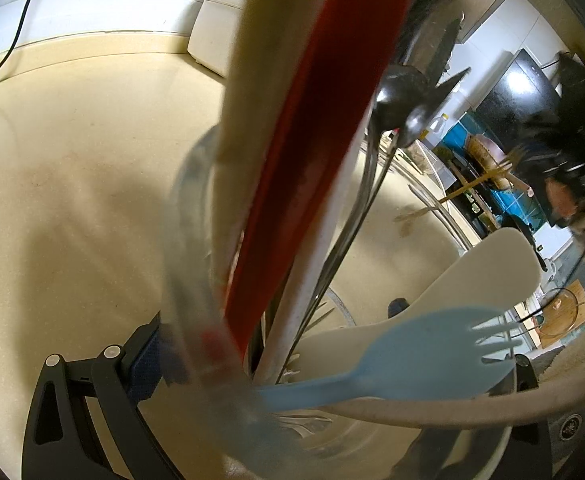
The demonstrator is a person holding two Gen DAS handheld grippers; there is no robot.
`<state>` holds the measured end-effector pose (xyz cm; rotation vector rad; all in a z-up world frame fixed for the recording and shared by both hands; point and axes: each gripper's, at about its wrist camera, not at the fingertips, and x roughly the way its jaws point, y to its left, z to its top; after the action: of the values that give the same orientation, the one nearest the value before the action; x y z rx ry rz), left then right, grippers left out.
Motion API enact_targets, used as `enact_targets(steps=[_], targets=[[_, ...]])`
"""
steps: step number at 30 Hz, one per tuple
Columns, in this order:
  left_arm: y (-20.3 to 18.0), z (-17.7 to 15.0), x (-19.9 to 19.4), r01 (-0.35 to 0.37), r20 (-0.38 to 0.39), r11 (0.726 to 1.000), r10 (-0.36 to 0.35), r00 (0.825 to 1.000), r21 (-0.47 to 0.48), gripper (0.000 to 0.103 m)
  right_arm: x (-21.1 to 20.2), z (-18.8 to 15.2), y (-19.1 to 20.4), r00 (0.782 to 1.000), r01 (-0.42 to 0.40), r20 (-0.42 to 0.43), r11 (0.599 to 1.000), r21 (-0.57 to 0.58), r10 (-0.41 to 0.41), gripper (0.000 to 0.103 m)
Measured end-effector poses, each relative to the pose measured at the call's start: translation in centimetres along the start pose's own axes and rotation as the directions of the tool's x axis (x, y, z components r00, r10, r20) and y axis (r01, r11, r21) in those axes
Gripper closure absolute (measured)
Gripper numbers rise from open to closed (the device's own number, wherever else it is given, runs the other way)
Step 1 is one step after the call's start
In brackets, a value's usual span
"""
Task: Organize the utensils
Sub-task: 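Lift the gold fork and drop it into the glass, then lower the glass onto the counter with the left tool and open it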
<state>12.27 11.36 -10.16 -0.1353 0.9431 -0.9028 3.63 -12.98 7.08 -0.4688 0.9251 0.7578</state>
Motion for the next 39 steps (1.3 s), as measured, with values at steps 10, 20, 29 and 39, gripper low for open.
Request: enact_targets(steps=[10, 20, 29, 39], targets=[[0.3, 0.0, -0.1, 0.004, 0.001, 1.000, -0.004, 1.000, -0.002, 0.003, -5.8, 6.1, 2.7, 0.978, -0.145, 0.142, 0.988, -0.055, 0.152, 0.094], [0.5, 0.0, -0.1, -0.003, -0.001, 1.000, 0.003, 1.000, 0.002, 0.003, 4.3, 9.5, 4.6, 0.986, -0.166, -0.021, 0.981, -0.101, 0.164, 0.093], [-0.1, 0.0, 0.3, -0.018, 0.000, 1.000, 0.018, 1.000, 0.009, 0.003, 6.3, 9.5, 3.1, 0.987, -0.160, -0.005, 0.985, 0.068, 0.161, 0.072], [-1.4, -2.4, -4.2, -0.176, 0.074, 0.979, 0.184, 0.980, -0.102, 0.002, 6.0, 2.4, 1.1, 0.990, -0.137, 0.101, 0.861, 0.490, 0.100, 0.042]])
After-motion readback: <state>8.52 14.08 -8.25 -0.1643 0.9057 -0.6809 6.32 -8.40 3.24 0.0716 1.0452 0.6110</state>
